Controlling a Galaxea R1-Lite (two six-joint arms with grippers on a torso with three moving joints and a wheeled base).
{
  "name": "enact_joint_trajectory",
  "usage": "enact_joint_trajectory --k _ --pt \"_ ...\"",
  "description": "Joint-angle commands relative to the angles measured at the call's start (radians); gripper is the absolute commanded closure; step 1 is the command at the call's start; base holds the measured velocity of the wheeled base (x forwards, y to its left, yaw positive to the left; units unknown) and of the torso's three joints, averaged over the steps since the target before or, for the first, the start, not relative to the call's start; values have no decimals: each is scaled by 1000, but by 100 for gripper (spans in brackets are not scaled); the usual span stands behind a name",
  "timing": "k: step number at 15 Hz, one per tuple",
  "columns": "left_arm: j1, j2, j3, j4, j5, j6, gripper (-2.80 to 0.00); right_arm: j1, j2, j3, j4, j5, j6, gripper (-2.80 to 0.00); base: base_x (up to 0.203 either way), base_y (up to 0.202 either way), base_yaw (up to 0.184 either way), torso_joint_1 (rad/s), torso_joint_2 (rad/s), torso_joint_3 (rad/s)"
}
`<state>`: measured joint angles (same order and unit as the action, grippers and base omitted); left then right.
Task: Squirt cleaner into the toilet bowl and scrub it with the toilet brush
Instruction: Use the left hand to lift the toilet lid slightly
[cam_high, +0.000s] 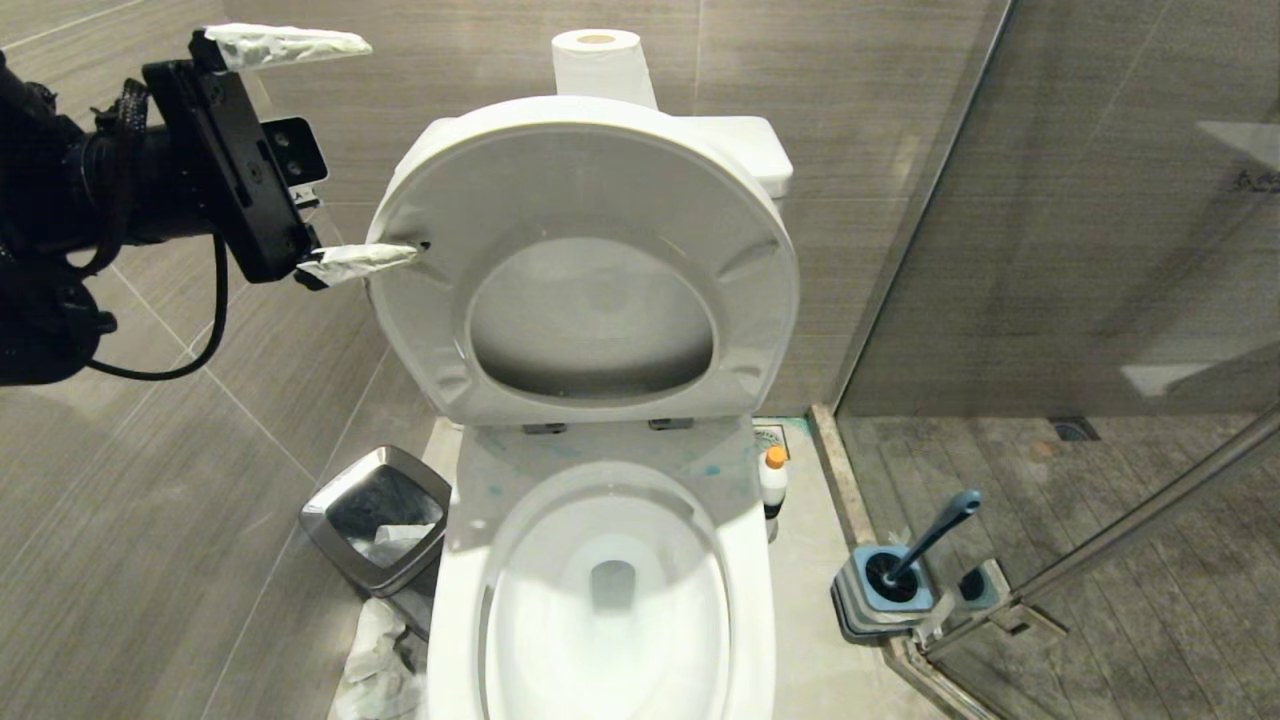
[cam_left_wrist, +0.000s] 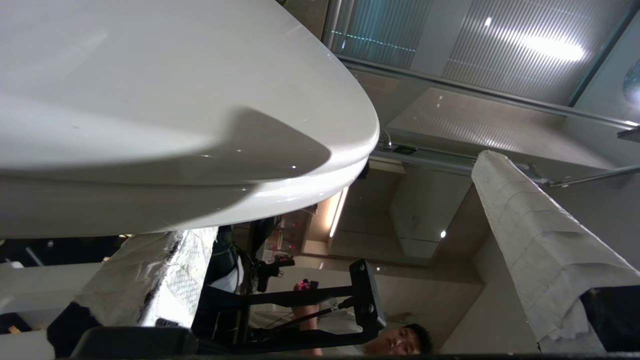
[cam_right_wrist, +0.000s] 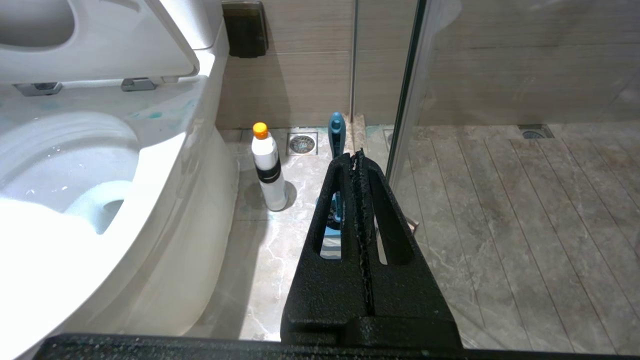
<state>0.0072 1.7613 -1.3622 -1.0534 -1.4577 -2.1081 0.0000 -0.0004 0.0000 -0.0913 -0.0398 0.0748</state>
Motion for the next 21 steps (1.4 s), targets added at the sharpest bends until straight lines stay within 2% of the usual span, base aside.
enact_joint_trajectory --k 1,6,11,18,21 --pt "1 32 -43 -18 -5 -10 -280 0 0 25 -1 0 -1 0 0 0 0 0 0 0" --pt "2 73 -121 -81 -2 -10 -280 0 0 25 -1 0 -1 0 0 0 0 0 0 0" --pt "0 87 -124 -174 -1 -9 -280 0 0 25 -1 0 0 0 0 0 0 0 0 0" --pt "-16 153 -206 -175 0 -11 -280 0 0 25 -1 0 0 0 0 0 0 0 0 0" --pt "-48 167 -257 -114 12 -28 -280 0 0 25 -1 0 0 0 0 0 0 0 0 0"
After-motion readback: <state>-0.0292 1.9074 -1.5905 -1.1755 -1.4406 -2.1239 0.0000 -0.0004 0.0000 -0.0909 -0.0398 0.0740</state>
